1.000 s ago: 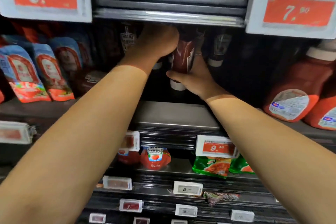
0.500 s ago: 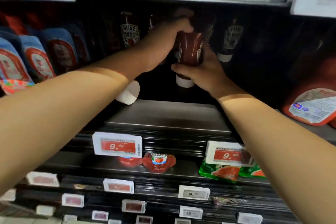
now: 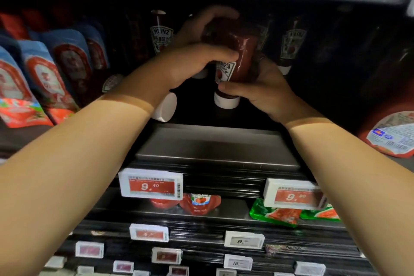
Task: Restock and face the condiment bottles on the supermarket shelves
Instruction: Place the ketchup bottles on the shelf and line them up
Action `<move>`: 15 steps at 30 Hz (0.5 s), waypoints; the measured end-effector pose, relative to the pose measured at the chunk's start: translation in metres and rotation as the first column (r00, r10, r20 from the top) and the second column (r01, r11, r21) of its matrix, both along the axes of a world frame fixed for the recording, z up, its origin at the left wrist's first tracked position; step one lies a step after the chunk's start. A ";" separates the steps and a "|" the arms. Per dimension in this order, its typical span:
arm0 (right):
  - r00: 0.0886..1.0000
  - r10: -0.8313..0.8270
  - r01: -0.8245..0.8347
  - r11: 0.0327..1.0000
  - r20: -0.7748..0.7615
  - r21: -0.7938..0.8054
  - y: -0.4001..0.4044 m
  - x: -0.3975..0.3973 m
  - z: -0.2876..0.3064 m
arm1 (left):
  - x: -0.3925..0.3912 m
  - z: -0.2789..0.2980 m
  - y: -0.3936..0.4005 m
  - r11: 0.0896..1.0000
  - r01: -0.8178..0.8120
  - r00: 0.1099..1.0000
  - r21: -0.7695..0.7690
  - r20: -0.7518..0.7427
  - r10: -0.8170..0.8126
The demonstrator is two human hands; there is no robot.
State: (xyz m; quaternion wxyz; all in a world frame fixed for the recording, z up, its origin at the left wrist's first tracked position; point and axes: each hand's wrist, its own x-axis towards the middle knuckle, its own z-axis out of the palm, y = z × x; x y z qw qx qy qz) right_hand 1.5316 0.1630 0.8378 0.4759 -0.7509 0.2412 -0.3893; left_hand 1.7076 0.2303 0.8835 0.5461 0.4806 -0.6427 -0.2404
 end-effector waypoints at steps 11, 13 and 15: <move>0.995 -0.037 0.032 0.998 -0.093 -0.050 0.002 -0.002 0.004 | 0.002 0.000 -0.001 0.988 -0.146 0.989 0.050 0.035 0.144; 0.994 -0.070 0.069 0.997 -0.078 -0.016 -0.005 -0.004 0.005 | 0.007 0.000 -0.004 0.987 -0.156 0.988 0.029 0.019 0.156; 0.989 -0.123 0.123 0.992 -0.076 -0.010 -0.011 -0.005 0.004 | 0.013 0.003 -0.004 0.953 -0.288 0.957 -0.099 0.007 0.290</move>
